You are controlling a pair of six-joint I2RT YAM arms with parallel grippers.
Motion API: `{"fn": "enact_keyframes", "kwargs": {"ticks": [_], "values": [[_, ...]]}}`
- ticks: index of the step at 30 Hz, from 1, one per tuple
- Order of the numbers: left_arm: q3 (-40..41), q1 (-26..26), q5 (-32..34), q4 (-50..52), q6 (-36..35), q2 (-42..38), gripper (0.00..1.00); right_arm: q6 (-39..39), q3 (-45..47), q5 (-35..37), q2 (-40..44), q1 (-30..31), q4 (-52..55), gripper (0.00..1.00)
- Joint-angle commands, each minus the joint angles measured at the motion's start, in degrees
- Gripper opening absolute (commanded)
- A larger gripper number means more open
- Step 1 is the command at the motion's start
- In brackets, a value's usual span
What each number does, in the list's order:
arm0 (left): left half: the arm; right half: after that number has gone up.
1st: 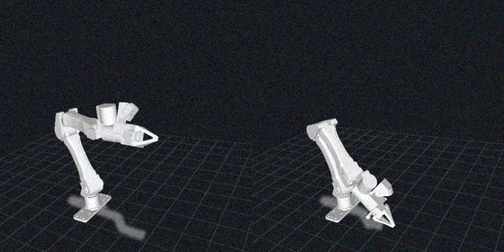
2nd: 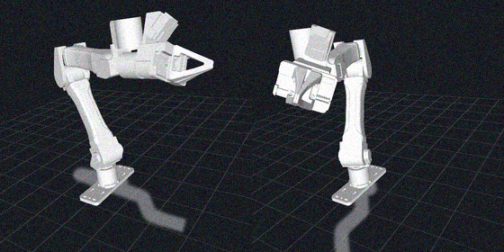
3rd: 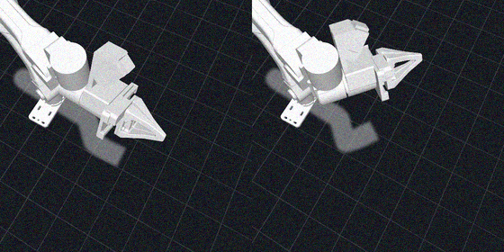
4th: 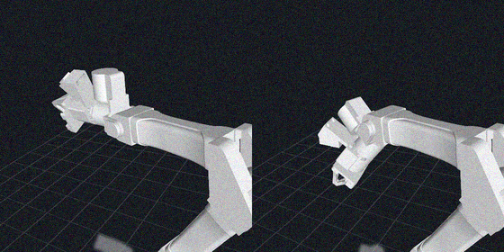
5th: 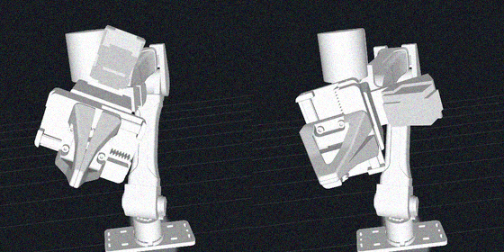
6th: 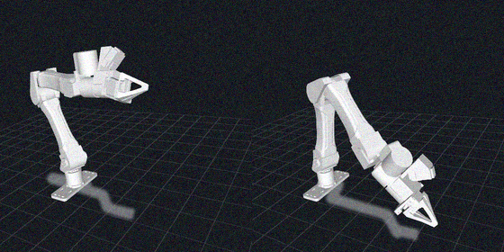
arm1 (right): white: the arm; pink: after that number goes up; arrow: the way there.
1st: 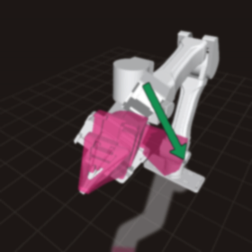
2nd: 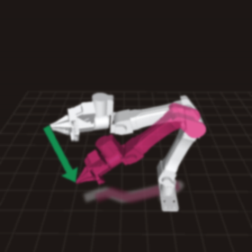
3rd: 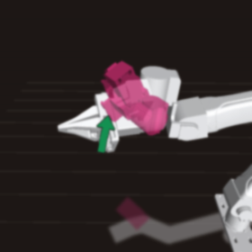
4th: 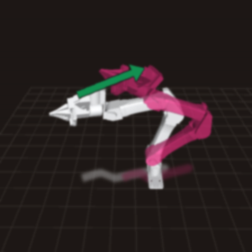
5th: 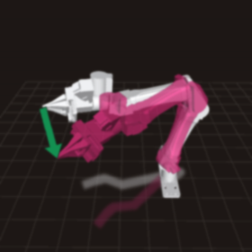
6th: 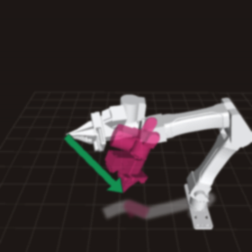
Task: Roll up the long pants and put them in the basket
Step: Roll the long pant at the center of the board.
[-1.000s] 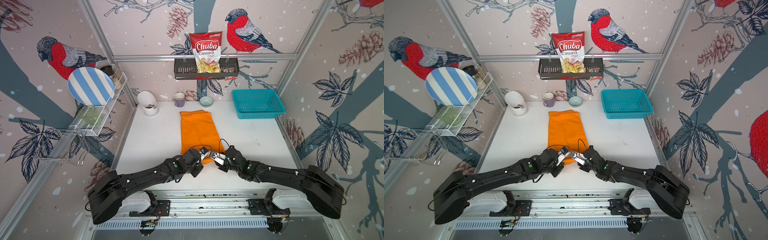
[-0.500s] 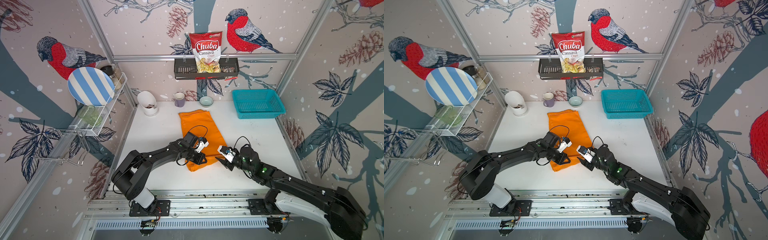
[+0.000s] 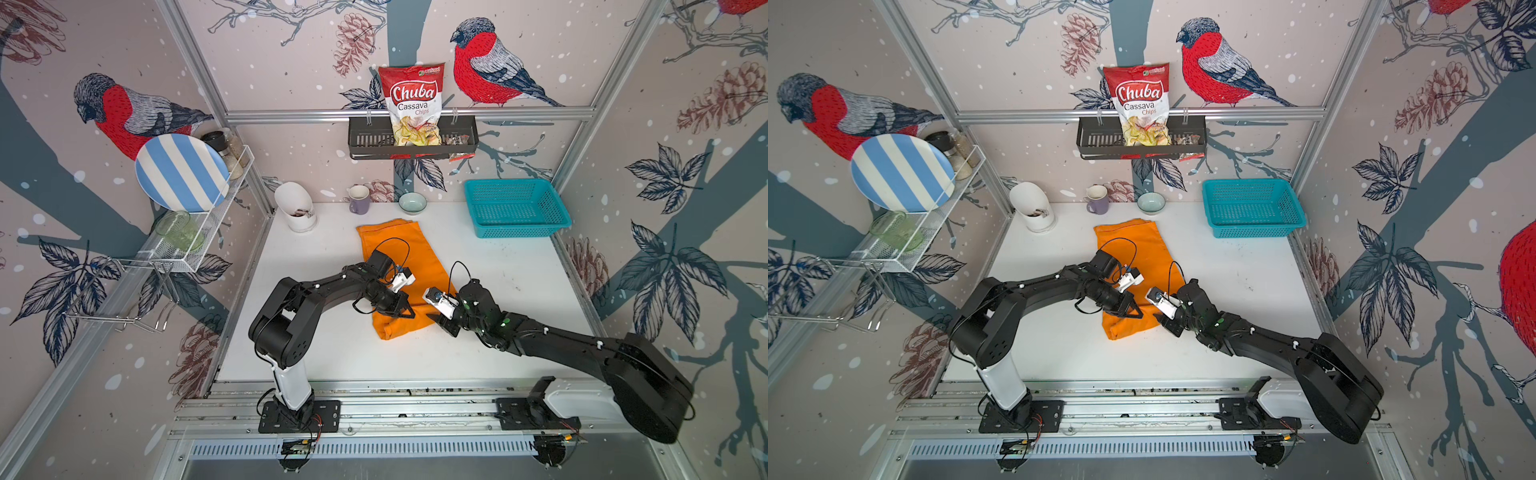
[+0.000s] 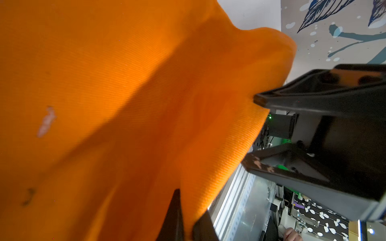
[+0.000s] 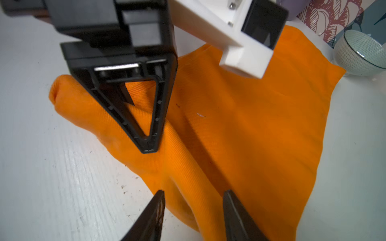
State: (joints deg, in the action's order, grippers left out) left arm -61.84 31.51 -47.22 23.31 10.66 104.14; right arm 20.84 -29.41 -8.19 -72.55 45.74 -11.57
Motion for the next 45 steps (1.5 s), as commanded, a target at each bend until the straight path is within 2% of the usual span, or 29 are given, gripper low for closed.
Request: {"fn": "enact_keyframes", "kwargs": {"ticks": [1, 4, 8, 11, 13, 15, 17, 22, 26, 31, 35, 40, 45], "values": [[-2.5, -1.0, 1.8, 3.3, -1.6, 2.0, 0.00, 0.3, 0.9, -1.8, 0.5, -0.5, -1.5, 0.50], [-4.8, -1.2, 1.4, 5.4, -3.0, 4.3, 0.00, 1.0, 0.0, -2.4, -0.1, -2.0, -1.1, 0.50], [-7.0, -1.2, 2.6, 7.9, -4.5, 6.8, 0.00, 0.3, -4.9, -4.2, -5.6, -5.4, 2.2, 0.50], [-7.0, -1.3, 1.9, 7.7, -4.7, 7.0, 0.00, 0.2, -9.2, -7.0, -10.1, -8.0, 6.1, 0.46], [-7.0, -1.3, 3.9, 8.6, -5.2, 7.0, 0.00, 0.4, -10.7, -6.7, -12.5, -8.6, 7.8, 0.40], [-6.9, -1.2, 5.8, 8.9, -5.7, 6.6, 0.04, 0.3, -11.9, -6.8, -14.2, -9.0, 9.1, 0.37], [-6.1, -1.0, 8.3, 7.6, -5.2, 5.0, 0.13, 0.3, -13.0, -7.4, -15.5, -9.0, 10.6, 0.35], [-3.3, 3.1, 20.9, 3.0, -4.4, -0.7, 0.47, -1.9, -15.3, -7.2, -18.2, -9.3, 13.1, 0.31], [2.8, 6.1, 35.2, -3.8, -4.3, -6.9, 0.48, -3.9, -16.7, -6.8, -20.1, -9.7, 14.4, 0.30], [12.9, 12.2, 53.3, -12.9, -7.2, -22.5, 0.56, -4.6, -18.9, -8.1, -22.8, -10.8, 16.5, 0.29], [16.9, 19.7, 59.9, -14.2, -11.6, -29.9, 0.57, -5.0, -20.8, -8.5, -24.8, -11.6, 17.9, 0.29], [18.8, 28.3, 65.0, -13.5, -11.4, -28.5, 0.57, -4.9, -24.1, -8.9, -28.7, -12.2, 20.2, 0.28], [18.4, 32.0, 68.5, -13.1, -11.5, -21.7, 0.60, -4.3, -26.4, -10.1, -31.1, -12.6, 22.2, 0.28]]}}
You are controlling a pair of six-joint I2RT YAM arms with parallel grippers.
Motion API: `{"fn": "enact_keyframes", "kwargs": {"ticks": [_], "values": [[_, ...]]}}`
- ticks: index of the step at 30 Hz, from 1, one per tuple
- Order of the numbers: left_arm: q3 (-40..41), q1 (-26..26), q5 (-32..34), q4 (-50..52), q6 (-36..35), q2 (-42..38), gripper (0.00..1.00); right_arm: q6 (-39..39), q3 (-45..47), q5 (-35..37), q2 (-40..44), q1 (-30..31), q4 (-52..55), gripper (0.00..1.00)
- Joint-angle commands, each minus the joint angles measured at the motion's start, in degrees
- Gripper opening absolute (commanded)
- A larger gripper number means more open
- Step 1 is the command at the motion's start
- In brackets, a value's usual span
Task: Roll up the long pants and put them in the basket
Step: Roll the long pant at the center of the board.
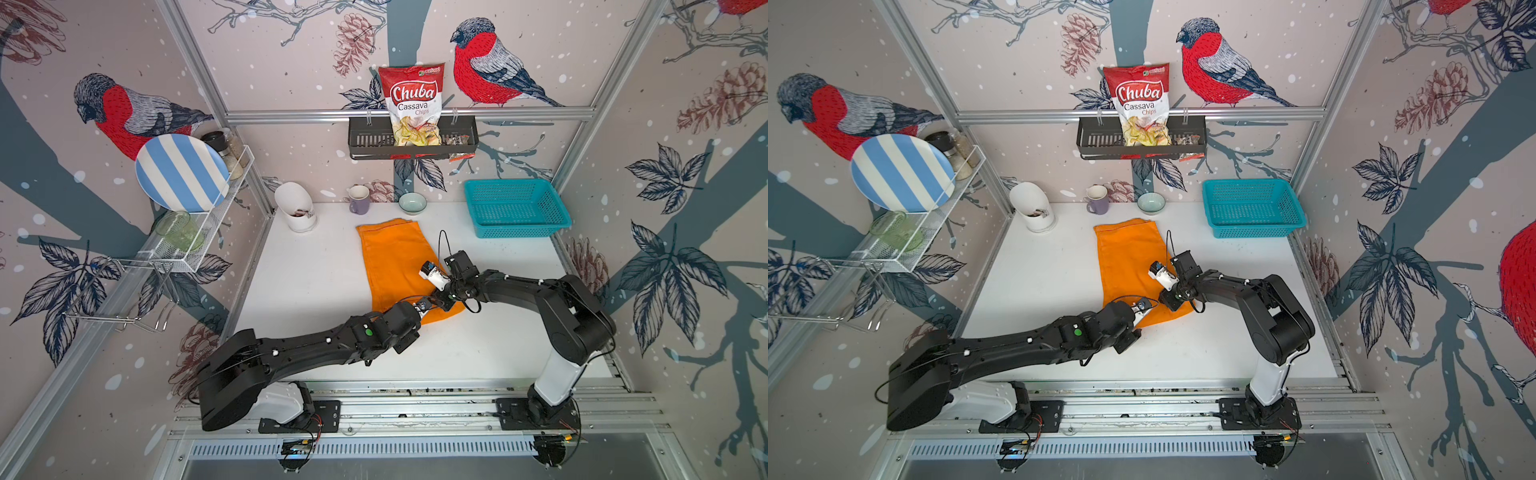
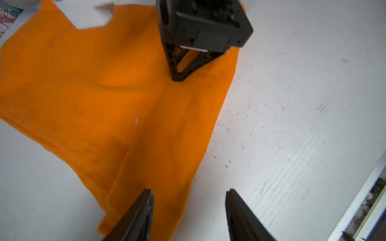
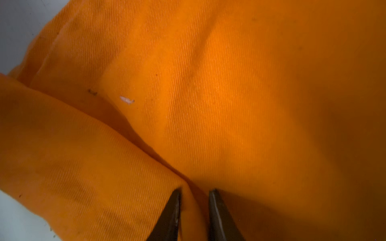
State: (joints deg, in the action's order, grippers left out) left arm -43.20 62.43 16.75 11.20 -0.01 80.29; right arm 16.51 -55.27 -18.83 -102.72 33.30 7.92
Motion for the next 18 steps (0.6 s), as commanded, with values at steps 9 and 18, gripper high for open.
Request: {"fn": "enact_keyframes", "kwargs": {"ticks": [9, 18], "values": [[-1.2, 1.7, 12.1, -2.2, -7.2, 11.0, 0.80, 0.7, -1.2, -0.8, -1.5, -0.7, 3.3, 0.28], [-3.6, 1.5, 20.9, -5.1, -10.5, 19.7, 0.77, 1.4, -1.7, -1.5, -1.8, -0.8, 4.0, 0.26]]}}
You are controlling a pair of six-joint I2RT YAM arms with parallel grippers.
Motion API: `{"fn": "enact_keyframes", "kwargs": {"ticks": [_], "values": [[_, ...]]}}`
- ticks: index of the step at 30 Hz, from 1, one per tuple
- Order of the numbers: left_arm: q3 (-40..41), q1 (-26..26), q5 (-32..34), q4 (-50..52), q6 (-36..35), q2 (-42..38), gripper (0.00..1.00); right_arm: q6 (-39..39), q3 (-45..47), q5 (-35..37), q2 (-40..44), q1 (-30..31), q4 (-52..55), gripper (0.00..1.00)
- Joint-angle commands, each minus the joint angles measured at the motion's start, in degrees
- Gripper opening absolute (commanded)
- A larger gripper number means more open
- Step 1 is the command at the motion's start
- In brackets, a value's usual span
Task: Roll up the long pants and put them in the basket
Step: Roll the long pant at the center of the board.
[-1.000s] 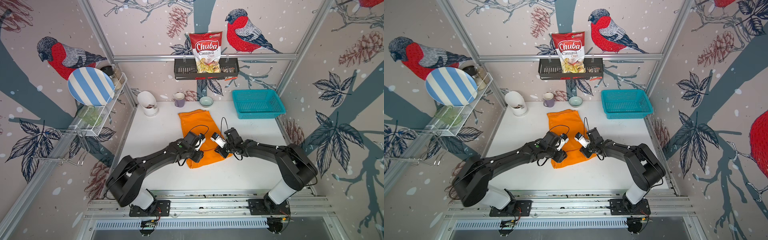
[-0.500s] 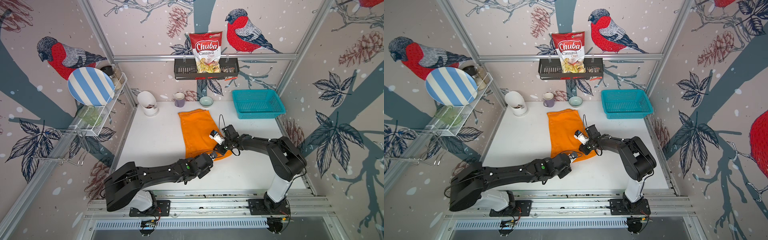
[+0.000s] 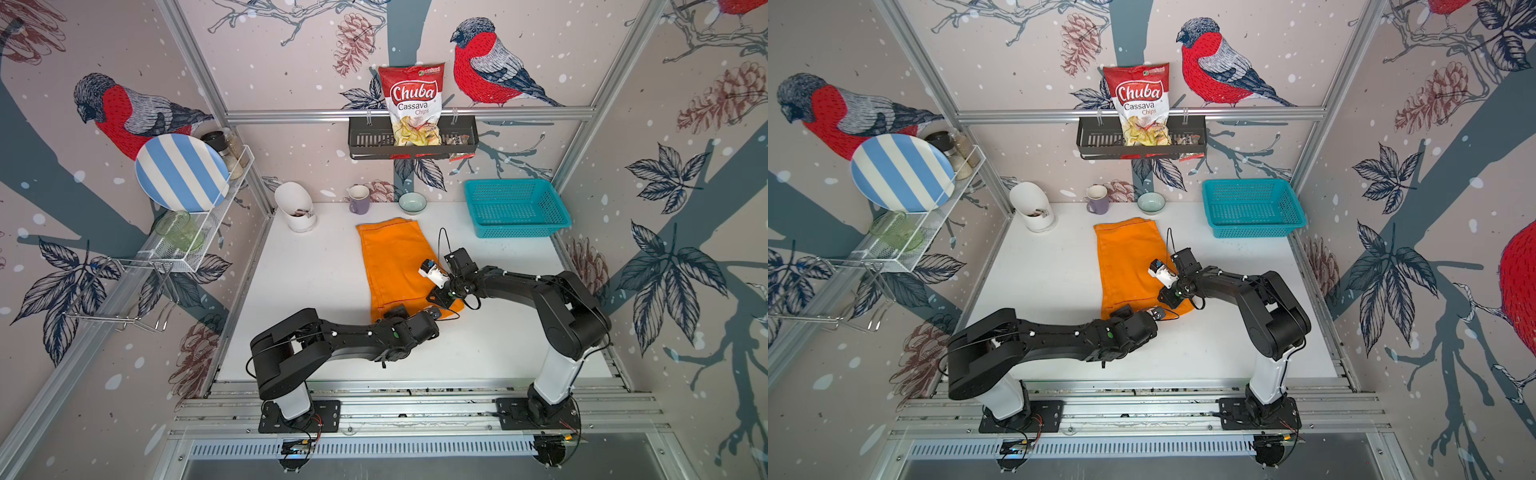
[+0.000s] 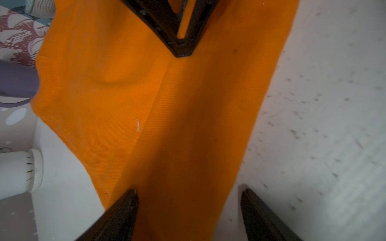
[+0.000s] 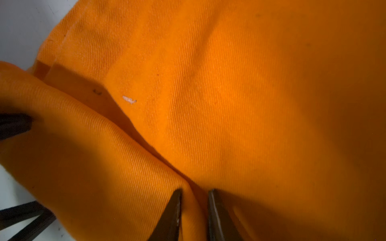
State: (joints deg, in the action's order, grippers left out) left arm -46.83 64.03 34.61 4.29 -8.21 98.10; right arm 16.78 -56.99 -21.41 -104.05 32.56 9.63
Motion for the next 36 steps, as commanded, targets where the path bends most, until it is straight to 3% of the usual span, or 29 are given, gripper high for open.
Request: {"fn": "enact_keyframes", "kwargs": {"ticks": [1, 6, 12, 20, 27, 33, 36], "values": [[0.0, -0.1, 3.7, 1.5, -2.4, 2.3, 0.75, 1.1, 0.0, 1.0, -0.4, 0.0, 2.3, 0.26], [-1.2, -0.3, 4.2, 2.8, -3.1, 4.9, 0.48, 1.3, 0.4, 0.6, 0.1, -0.3, 1.9, 0.26], [-5.2, -3.1, -13.4, 9.7, 0.5, 2.2, 0.00, 0.5, 4.0, 2.6, 6.7, -1.5, -2.0, 0.33], [-14.5, -11.6, -47.7, 19.9, 5.6, -1.3, 0.00, -1.9, 10.7, 11.8, 25.4, -2.0, -8.0, 0.41], [-21.4, -21.6, -76.5, 28.6, 9.8, 1.9, 0.00, -0.5, 20.6, 4.8, 41.4, -1.6, -15.6, 0.44], [-22.6, -28.2, -91.9, 28.5, 13.9, 7.7, 0.00, 0.3, 23.9, -0.5, 43.6, -0.9, -17.0, 0.44], [-26.4, -29.2, -93.5, 31.8, 13.8, 11.1, 0.00, -0.4, 23.2, -2.3, 41.2, -0.5, -15.6, 0.44]]}}
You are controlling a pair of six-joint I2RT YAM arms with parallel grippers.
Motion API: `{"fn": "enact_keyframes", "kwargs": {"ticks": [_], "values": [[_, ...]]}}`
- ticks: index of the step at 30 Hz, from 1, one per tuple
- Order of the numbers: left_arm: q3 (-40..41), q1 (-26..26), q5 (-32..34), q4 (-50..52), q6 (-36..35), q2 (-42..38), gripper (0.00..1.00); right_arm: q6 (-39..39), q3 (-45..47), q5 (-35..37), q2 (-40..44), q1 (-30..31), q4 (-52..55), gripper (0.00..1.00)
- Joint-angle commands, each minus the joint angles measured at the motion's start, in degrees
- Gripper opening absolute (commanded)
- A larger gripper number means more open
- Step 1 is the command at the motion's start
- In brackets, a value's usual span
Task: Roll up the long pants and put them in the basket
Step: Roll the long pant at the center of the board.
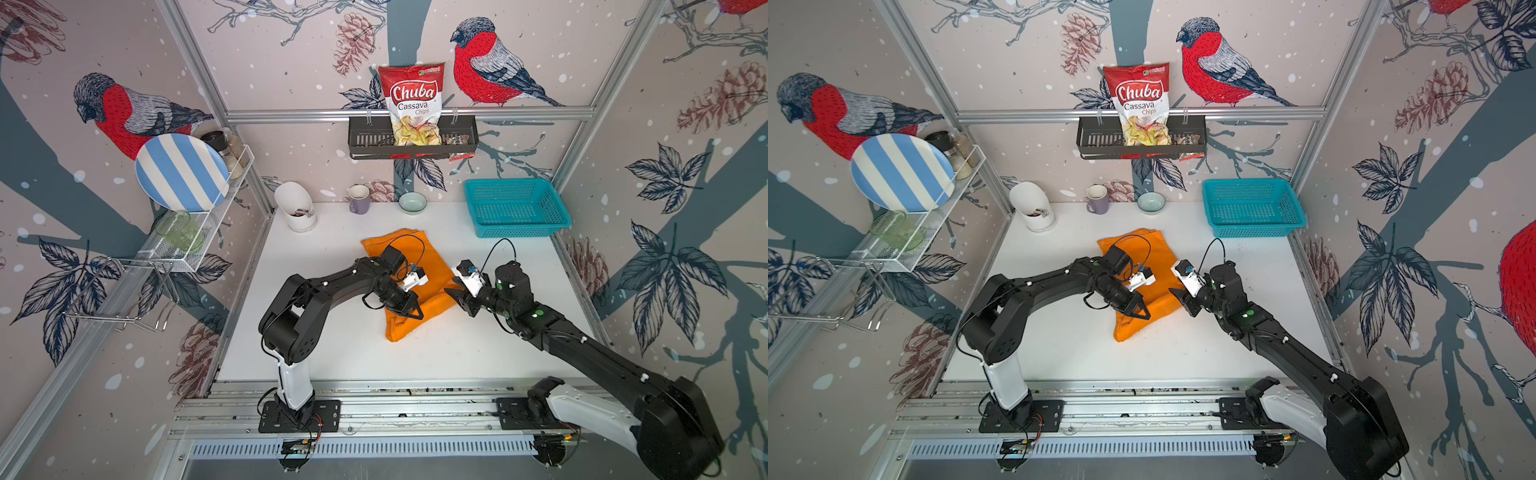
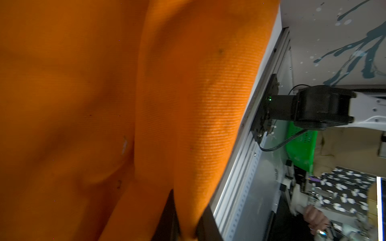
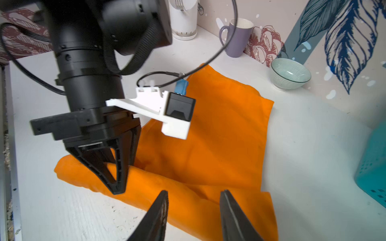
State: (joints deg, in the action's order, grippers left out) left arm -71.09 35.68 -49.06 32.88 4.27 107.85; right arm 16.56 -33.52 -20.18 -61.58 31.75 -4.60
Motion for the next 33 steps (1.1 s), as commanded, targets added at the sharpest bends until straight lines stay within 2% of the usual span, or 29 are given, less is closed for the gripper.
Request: {"fn": "enact_keyframes", "kwargs": {"ticks": [1, 6, 9, 13, 17, 20, 24, 26, 29, 31, 33], "values": [[-3.1, -1.2, -10.3, 3.3, 2.4, 1.9, 0.00, -0.1, -0.1, -3.8, -1.9, 0.5, -1.2, 0.44], [-8.9, -4.8, -13.3, 7.4, 4.0, 8.3, 0.00, -0.9, 0.0, -2.0, -6.1, 0.7, -3.3, 0.44], [-9.7, -7.1, -15.2, 5.0, 6.7, 10.5, 0.00, -3.5, -0.8, -2.3, -9.9, -0.3, -5.1, 0.42], [-12.3, -7.7, -15.5, 6.4, 5.4, 14.0, 0.00, -6.0, -2.6, -3.4, -16.0, -0.9, -6.7, 0.43], [-15.7, -7.9, -12.0, 7.9, 4.8, 16.6, 0.00, -7.6, -4.2, -3.1, -20.7, -1.3, -7.9, 0.43], [-21.0, -8.0, -6.3, 12.3, 2.3, 19.1, 0.01, -8.4, -7.3, -2.7, -24.5, -1.9, -5.9, 0.43], [-26.1, -7.5, 8.0, 15.5, 0.9, 19.5, 0.17, -9.8, -11.3, -3.7, -29.1, -3.9, -3.6, 0.41], [-25.8, -7.2, 13.7, 14.5, 1.3, 18.1, 0.29, -10.5, -13.0, -4.6, -31.1, -5.0, -2.5, 0.41], [-24.1, -6.3, 24.2, 13.2, 1.0, 14.6, 0.39, -11.8, -15.5, -6.0, -34.2, -6.4, -1.0, 0.40], [-20.9, -4.4, 31.3, 10.4, 1.1, 10.4, 0.50, -12.0, -17.6, -6.4, -36.5, -6.9, 0.6, 0.40], [-17.3, -1.6, 40.3, 7.6, 1.2, 5.7, 0.55, -12.2, -19.1, -6.9, -38.1, -7.1, 1.6, 0.40]]}}
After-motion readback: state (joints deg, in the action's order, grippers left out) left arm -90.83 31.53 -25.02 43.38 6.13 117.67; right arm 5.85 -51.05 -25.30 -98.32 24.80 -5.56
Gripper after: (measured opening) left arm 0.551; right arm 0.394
